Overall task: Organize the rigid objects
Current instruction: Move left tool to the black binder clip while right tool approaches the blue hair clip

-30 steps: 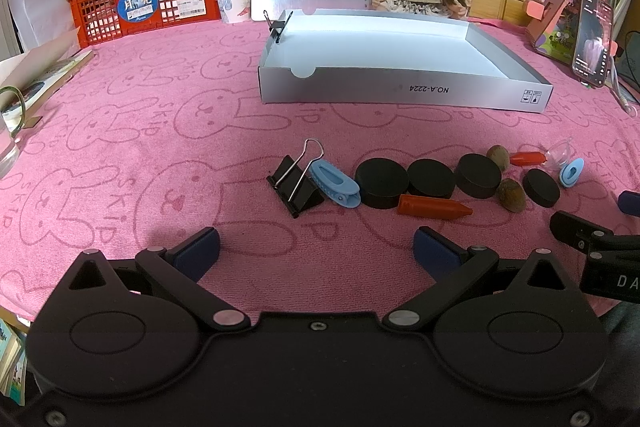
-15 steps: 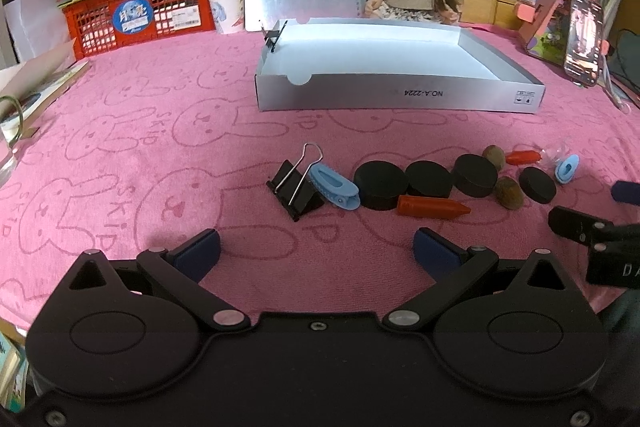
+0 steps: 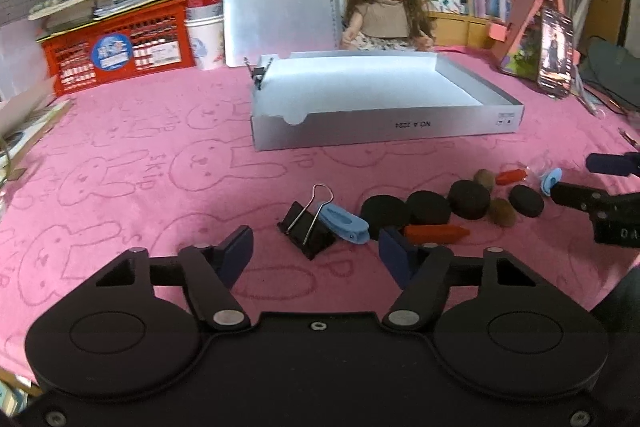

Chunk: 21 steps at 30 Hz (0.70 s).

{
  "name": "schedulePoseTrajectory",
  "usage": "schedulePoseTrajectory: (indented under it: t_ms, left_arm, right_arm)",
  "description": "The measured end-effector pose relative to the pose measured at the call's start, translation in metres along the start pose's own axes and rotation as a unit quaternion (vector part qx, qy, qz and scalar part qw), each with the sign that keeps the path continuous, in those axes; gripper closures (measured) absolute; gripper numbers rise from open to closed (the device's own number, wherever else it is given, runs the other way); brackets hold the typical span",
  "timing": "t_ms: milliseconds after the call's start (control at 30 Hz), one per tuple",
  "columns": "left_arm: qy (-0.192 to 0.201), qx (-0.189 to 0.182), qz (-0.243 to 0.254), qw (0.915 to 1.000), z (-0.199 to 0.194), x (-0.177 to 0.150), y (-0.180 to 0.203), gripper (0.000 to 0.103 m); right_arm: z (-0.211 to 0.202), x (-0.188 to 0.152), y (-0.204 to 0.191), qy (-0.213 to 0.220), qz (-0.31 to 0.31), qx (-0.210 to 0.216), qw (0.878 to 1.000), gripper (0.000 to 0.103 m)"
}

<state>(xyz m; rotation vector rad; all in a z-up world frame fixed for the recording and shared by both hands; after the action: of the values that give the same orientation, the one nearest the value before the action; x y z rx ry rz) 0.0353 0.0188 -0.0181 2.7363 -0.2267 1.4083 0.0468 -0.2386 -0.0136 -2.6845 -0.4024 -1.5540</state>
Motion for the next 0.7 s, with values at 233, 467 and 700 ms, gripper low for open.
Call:
schedulePoseTrajectory:
  t_ms: [233, 467, 700]
  left_arm:
    - [-0.009, -0.03, 0.028, 0.9991, 0.011, -0.003, -0.014, 0.037]
    - [-0.001, -0.06, 0.042, 0.9973, 0.019, 0.001, -0.021, 0.036]
    - [0.02, -0.09, 0.055, 0.9942, 0.024, 0.0, -0.021, 0.037]
  right_arm:
    - [0.007, -0.004, -0.002, -0.007, -0.007, 0.019, 1.0, 0.031]
    - [0.016, -0.001, -0.008, -0.012, -0.013, 0.033, 0.999, 0.035]
    - [0.015, -0.005, -0.007, -0.009, 0.022, 0.037, 0.999, 0.043]
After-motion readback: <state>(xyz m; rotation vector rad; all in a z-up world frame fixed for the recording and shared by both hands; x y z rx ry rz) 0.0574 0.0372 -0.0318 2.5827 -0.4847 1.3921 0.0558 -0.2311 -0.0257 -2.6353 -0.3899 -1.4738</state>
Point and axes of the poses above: each gripper's, at about its wrist camera, not at the fingertips, and z roughly the way its jaws point, y to its right, x to its top, the point moved 5 cm from there along z, roughly the way its jaws point, and after that the axes turned 1 degree about y, right-handed, at the moved point
